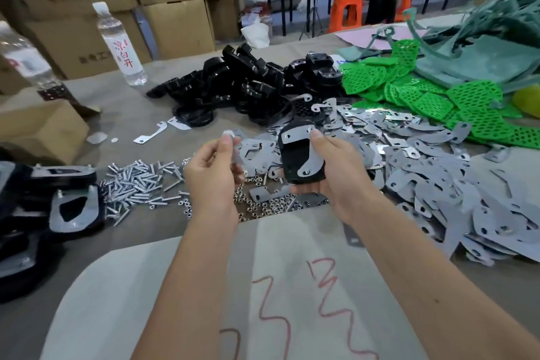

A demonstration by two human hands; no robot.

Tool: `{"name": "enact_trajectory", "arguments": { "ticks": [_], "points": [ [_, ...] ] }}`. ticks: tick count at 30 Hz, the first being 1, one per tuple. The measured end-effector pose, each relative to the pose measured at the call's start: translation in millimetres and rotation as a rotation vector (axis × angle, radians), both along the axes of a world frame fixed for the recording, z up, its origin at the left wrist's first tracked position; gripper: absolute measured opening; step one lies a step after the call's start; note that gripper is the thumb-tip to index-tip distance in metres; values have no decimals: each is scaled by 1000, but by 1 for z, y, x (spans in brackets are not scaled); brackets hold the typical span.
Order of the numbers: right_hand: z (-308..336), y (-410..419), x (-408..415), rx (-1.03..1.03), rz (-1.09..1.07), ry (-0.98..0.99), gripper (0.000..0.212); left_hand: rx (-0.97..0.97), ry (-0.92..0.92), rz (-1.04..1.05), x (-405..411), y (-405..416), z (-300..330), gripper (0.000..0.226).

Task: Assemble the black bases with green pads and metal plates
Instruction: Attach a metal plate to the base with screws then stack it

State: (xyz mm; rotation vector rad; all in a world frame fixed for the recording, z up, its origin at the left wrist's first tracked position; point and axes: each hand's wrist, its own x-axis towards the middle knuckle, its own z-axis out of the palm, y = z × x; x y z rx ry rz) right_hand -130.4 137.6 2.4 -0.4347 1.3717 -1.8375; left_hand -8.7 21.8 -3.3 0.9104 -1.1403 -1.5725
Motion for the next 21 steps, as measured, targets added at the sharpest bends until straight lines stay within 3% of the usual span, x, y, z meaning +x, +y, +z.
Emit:
{"name": "enact_trajectory", "arguments": {
  "ticks": [5, 9, 11, 14, 18, 21],
  "points": [
    [-1, -3, 3, -4, 19, -2, 43, -28, 181, 33, -2, 6, 3, 19],
    [-2, -3, 2, -22, 20, 12, 40, -80, 251, -9, -10, 12, 2, 38],
    [-4, -3, 1, -28, 20, 21, 40, -116, 161, -40, -13, 15, -2, 43],
    [-6, -3, -1, -35, 33, 55, 38, -214, -32, -97, -15, 21, -9, 21],
    [-6, -1, -1, -37, 50, 98, 32, -238, -112, -100, -12, 19, -11, 25],
    [-7, -1, -1, -25, 45, 126, 31, -293, -180, -121, -8, 15, -11, 14]
  ]
}}
